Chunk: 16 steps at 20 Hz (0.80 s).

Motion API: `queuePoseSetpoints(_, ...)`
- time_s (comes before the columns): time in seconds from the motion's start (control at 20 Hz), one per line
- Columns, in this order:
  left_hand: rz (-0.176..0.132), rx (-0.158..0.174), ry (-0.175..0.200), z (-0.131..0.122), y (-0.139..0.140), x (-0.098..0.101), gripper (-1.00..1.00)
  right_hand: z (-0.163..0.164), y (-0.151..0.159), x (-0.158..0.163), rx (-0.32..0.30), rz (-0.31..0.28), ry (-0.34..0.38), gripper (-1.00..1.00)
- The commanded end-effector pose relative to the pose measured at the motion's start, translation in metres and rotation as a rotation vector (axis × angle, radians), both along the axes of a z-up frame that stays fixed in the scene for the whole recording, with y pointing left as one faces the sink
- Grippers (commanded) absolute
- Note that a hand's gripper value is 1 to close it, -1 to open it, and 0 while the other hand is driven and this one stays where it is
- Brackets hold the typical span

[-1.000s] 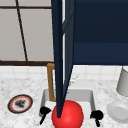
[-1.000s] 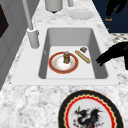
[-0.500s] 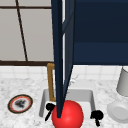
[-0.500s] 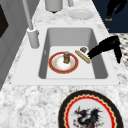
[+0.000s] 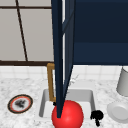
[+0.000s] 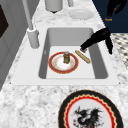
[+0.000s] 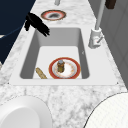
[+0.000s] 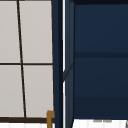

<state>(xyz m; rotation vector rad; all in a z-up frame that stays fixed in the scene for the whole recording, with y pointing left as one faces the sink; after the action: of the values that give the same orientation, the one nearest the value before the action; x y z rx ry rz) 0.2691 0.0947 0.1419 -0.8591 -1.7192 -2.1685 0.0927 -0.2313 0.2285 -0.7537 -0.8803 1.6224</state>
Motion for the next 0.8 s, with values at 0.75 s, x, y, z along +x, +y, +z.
queuePoseSetpoints(0.75, 0.033, 0.001, 0.011, 0.026, -0.118, 0.032, -1.0, 0.0, 0.0, 0.0, 0.0, 0.0, 0.0, 0.0)
